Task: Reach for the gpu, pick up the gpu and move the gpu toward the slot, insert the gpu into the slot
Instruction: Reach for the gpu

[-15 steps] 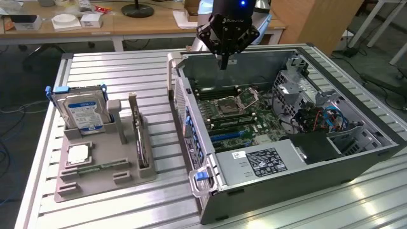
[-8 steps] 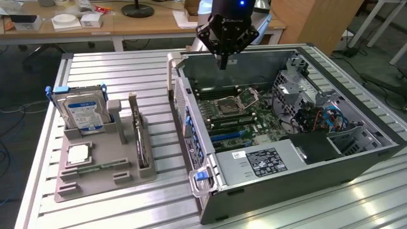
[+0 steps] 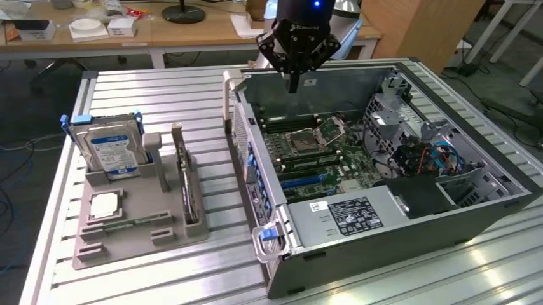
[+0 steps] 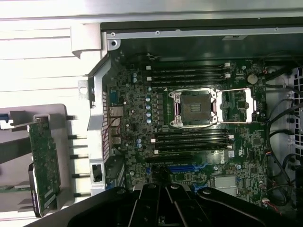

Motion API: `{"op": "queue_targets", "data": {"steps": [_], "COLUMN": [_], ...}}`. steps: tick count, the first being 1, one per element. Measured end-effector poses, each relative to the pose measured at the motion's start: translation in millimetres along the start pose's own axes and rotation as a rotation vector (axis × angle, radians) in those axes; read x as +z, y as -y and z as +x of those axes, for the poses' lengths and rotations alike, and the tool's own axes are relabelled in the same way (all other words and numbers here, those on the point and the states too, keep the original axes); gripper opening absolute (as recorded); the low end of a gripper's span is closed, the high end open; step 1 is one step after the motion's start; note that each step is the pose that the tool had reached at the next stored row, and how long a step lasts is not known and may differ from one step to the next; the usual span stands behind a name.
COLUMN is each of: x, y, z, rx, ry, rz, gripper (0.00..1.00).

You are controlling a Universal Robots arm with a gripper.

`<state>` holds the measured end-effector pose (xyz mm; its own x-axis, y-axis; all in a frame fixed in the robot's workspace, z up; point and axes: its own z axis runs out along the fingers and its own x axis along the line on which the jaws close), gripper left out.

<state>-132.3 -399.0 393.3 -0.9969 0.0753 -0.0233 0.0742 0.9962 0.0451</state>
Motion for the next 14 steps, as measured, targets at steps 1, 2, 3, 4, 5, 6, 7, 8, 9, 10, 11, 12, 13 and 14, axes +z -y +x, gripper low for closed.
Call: {"op": "queue_targets", "data": {"steps": [1,2,3,4,5,6,7,8,9,10,11,12,13,14], "x": [0.0,-0.1,-0.1,-0.1,-0.2,-0.2,-0.2,-0.3,-0.3,-0.3,-0.3,-0.4,-0.4,-0.5], "y": [0.1,0.4,0.6,0.7,0.8,0.9,1.0,1.1,1.2,1.3,1.4,1.6,1.7,1.9], "z": [1.1,2.3,3.5,4.6,5.8,6.9,8.0,9.0,10.1,11.1,12.3,13.5,14.9,16.1], "rx": [0.000,0.000,0.000,0.000,0.000,0.000,0.000,0.000,0.000,0.000,0.000,0.000,0.000,0.000], "ry": [0.0000,0.0000,0.0001,0.0000,0.0000,0.0001,0.0001,0.0000,0.0001,0.0001,0.0001,0.0001,0.0001,0.0000], "rz": [0.0001,0.0001,0.0000,0.0000,0.0000,0.0000,0.0000,0.0000,0.0000,0.0000,0.0000,0.0000,0.0000,0.0000], "gripper": [0.10,0.10,0.10,0.10,0.10,0.10,0.10,0.10,0.10,0.10,0.10,0.10,0.10,0.10]}}
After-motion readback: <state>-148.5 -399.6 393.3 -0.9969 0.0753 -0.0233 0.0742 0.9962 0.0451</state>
